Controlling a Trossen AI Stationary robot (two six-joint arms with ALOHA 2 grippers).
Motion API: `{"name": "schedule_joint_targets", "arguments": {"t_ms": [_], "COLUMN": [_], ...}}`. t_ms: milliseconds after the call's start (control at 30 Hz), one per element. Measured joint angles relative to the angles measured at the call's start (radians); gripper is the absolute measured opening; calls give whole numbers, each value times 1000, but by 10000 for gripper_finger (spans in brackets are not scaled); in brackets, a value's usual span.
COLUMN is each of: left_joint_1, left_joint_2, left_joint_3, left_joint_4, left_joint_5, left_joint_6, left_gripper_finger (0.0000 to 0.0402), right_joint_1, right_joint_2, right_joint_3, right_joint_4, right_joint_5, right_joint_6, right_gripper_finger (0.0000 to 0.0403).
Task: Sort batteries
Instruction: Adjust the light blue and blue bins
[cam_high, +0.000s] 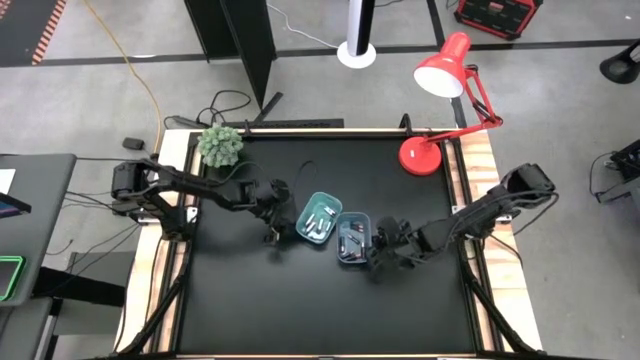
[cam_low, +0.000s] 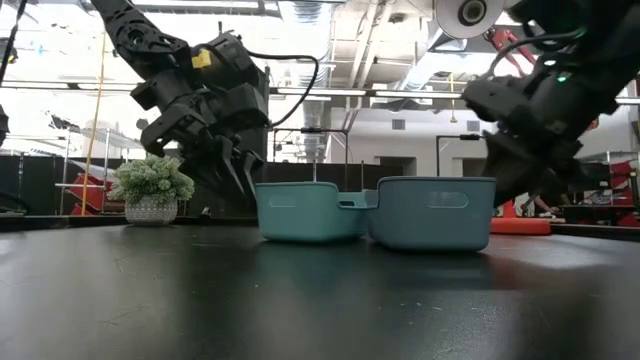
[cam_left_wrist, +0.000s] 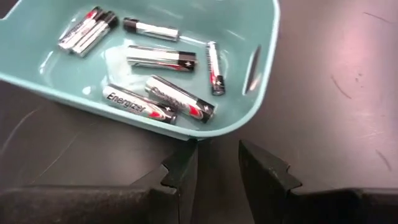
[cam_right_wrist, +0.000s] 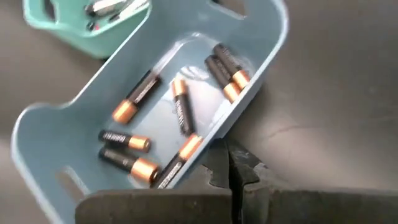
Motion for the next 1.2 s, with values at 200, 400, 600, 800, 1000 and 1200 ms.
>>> {"name": "schedule_joint_targets", "arguments": {"t_ms": [200, 400, 600, 800, 1000, 1200], "left_joint_1": [-41, -87, -130, -159, -162, -161], "left_joint_2": [0, 0, 0, 0, 0, 0], "left_joint_3": [0, 0, 0, 0, 0, 0], "left_joint_4": [21, 51, 89, 86, 86, 91], "left_joint_5": [0, 5, 6, 6, -4, -36], "left_joint_6": [-32, -76, -94, -117, -132, -135], "left_gripper_finger": [112, 112, 112, 112, 112, 112], "right_joint_1": [-57, -70, -44, 26, 120, 185], "right_joint_2": [0, 0, 0, 0, -2, -2], "right_joint_3": [0, 0, 0, 0, 0, 24], "right_joint_4": [19, 22, 21, -2, -58, -60], "right_joint_5": [0, 0, 0, 21, 94, 170], "right_joint_6": [-26, -30, -5, -3, 7, -72], "right_gripper_finger": [0, 0, 0, 0, 0, 0]}}
